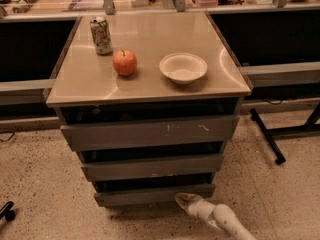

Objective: Close bottom drawer

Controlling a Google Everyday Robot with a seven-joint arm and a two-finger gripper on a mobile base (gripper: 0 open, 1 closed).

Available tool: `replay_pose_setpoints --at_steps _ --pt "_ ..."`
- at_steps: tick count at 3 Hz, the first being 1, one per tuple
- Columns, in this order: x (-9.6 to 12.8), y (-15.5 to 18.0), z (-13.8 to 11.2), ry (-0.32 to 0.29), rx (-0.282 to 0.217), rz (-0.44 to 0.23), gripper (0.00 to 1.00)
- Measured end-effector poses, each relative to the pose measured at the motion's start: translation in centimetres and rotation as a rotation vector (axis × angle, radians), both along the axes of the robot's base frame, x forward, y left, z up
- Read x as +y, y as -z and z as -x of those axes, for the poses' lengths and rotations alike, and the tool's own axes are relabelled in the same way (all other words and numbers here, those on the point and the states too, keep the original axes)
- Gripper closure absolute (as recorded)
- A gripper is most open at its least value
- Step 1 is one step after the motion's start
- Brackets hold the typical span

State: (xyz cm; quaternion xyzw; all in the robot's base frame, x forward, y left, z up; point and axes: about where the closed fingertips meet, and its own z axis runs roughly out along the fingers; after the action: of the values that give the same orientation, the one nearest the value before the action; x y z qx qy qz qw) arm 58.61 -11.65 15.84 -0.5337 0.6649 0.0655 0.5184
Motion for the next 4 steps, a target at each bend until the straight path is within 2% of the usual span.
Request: replay_pose_setpoints --at_steps 1,2,3,4 --pt "0.8 0.0 -2.9 -0.012 0.013 0.031 1.00" --pt "0.9 0.0 -3.0 -0.014 0.013 0.030 1.00" --pt "1.6 0.0 -0.9 -0.077 0.072 0.043 1.00" --pt "1.4 -0.1 3.8 -0.167 0.185 0.062 1.00"
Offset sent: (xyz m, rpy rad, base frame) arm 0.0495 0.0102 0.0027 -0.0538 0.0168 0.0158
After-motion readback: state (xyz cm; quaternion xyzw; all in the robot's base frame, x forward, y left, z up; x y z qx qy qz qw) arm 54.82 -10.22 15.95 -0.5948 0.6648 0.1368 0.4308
